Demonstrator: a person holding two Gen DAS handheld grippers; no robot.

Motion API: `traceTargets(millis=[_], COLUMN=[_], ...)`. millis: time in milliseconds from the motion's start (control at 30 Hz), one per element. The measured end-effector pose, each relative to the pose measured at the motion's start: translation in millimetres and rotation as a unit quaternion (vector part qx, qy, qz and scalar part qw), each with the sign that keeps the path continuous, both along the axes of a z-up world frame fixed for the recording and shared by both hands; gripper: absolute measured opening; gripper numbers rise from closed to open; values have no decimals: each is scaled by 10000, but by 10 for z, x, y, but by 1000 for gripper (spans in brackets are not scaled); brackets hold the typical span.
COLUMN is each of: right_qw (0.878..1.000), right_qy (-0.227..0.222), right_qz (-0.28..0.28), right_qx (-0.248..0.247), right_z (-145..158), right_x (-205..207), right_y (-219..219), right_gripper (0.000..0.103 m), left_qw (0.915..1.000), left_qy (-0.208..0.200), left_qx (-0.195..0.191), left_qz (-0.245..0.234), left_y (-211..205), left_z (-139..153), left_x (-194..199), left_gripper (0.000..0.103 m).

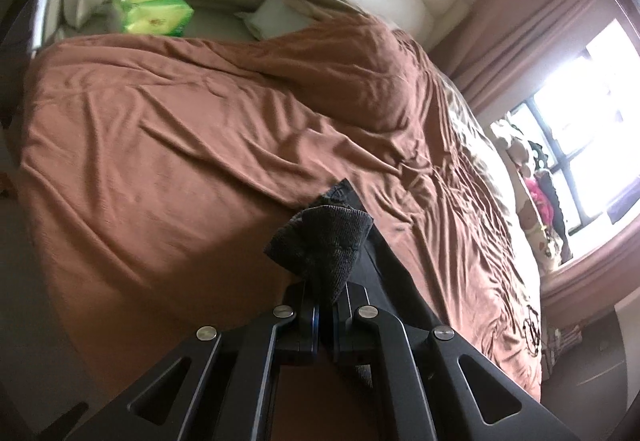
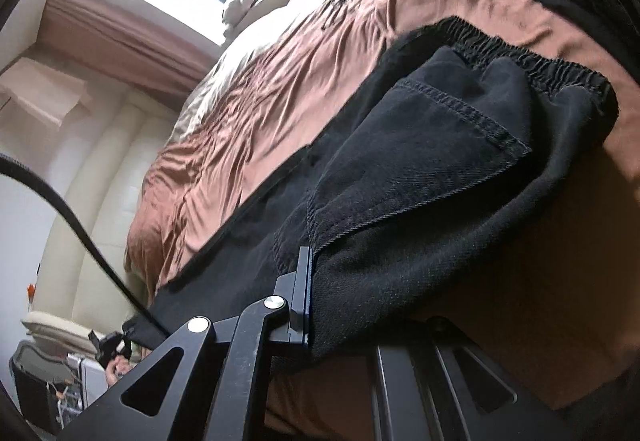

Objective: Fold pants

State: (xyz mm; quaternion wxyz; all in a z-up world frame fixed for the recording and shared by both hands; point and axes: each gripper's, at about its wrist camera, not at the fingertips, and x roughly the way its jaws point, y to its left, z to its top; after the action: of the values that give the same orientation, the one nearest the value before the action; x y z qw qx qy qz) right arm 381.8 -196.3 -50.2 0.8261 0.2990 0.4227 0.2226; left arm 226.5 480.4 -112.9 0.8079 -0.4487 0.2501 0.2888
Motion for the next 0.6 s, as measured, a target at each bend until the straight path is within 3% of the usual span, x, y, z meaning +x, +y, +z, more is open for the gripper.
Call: traceTargets(millis=[267,300,367,400,433,600], right_qw=[9989,9987,9988,9991,9993,9983], right_qy=[332,401,431,370,286,250], right_qz=[219,212,74,-60,-193,-526], right_qx=[-257,-241,-239,-181,-144,49], right_z=[-262,-318,-349,-347,-333,-327], right_x=[8,11,-22,-50,-67,16], right_y=[3,-41,-144,-223,-322,-737], right_gripper=[11,17,62,70,76,76], left_qw=[9993,9991,9988,9987,9986,9976], left_qy=[336,372,417,413,418,624], left_qx=[-177,-214,-256,-285,-308,-268], left_qz=[41,47,98,104,111,162], left_y=[114,112,139,148,151,105], left_z=[-347,-411,-497,-524,-546,-621], left_x=[-36,-43,-73,-80,-86,-81], left_gripper=[4,4,4,4,4,4])
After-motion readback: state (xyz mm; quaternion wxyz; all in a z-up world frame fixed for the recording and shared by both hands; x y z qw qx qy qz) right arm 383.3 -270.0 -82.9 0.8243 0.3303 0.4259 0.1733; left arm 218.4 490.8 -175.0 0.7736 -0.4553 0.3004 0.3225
